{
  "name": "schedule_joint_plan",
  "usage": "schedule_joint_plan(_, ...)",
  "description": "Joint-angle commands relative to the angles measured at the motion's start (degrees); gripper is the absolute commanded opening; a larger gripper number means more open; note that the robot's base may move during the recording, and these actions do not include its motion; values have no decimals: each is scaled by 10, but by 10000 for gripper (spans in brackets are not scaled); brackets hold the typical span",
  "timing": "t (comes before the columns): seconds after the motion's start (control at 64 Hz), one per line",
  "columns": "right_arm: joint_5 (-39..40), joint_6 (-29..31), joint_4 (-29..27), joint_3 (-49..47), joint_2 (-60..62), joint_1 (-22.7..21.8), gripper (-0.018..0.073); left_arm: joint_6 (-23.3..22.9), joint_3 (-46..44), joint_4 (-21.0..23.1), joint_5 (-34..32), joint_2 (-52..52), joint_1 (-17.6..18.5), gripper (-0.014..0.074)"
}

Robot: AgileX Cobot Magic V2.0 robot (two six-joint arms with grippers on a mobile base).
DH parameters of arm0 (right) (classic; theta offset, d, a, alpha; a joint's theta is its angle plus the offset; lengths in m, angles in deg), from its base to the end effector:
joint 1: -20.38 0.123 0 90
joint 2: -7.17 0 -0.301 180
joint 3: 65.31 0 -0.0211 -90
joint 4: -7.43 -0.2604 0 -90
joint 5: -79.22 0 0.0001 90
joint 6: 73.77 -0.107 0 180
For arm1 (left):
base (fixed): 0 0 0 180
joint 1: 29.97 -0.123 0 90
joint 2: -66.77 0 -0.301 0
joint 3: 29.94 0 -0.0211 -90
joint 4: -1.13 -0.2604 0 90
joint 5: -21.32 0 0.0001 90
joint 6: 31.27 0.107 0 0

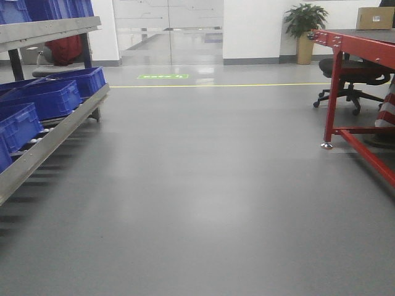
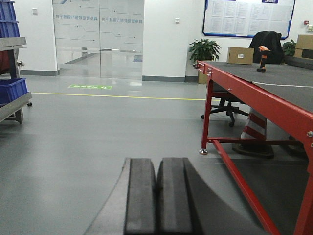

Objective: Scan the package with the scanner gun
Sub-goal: 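Drive the base forward and turn toward the red-framed table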

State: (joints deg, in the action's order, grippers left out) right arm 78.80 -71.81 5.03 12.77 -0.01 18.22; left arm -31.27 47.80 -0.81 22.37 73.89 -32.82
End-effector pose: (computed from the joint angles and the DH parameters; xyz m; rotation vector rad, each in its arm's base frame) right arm 0.0658 -0.0024 0.2111 0.0337 1.4951 -0.0240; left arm 0.0654 0.0033 0.2122 -0.0124 1.4997 0.0678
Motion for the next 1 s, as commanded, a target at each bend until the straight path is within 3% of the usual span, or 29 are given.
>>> schedule_joint_plan(0.0,11,2,2,-4,-2,0,-162,-4,-1,0,-11,2,3,-92)
schedule_joint_plan(0.985,11,2,2,-4,-2,0,-162,-4,-1,0,-11,2,3,-92)
